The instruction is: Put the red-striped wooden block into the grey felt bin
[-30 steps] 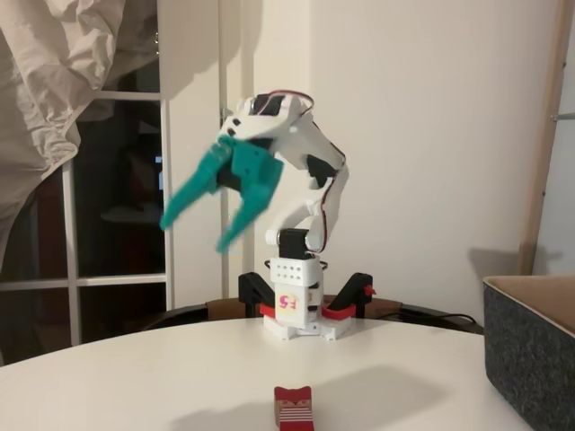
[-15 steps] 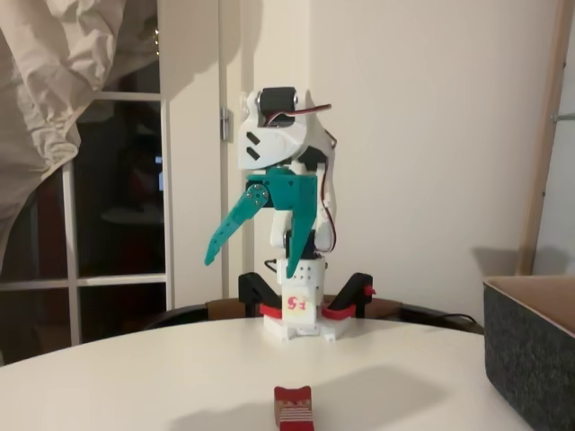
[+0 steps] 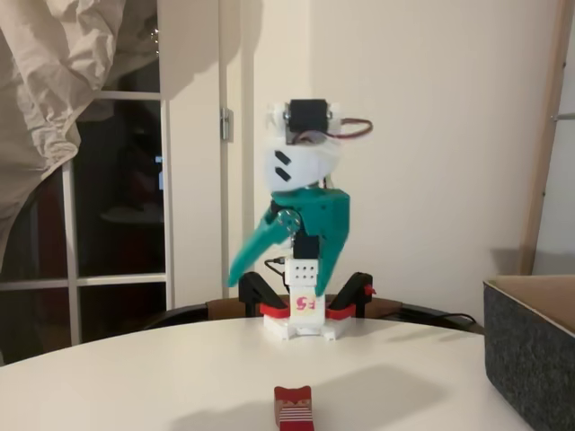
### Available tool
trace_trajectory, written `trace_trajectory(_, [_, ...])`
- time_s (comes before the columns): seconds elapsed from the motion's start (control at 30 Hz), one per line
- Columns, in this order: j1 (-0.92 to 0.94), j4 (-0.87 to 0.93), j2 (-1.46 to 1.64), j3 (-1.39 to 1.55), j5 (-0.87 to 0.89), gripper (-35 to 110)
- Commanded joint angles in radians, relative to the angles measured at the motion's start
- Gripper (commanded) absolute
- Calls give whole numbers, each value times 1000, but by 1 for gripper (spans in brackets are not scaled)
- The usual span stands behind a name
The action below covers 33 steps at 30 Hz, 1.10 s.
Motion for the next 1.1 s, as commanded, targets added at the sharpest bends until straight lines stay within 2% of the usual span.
trace_trajectory(0.0, [-32, -44, -63, -51, -8, 46])
trace_trajectory(0.4, [-106, -288, -342, -126, -21, 44])
trace_trajectory(1.07, [-57, -448, -566, -221, 104, 44])
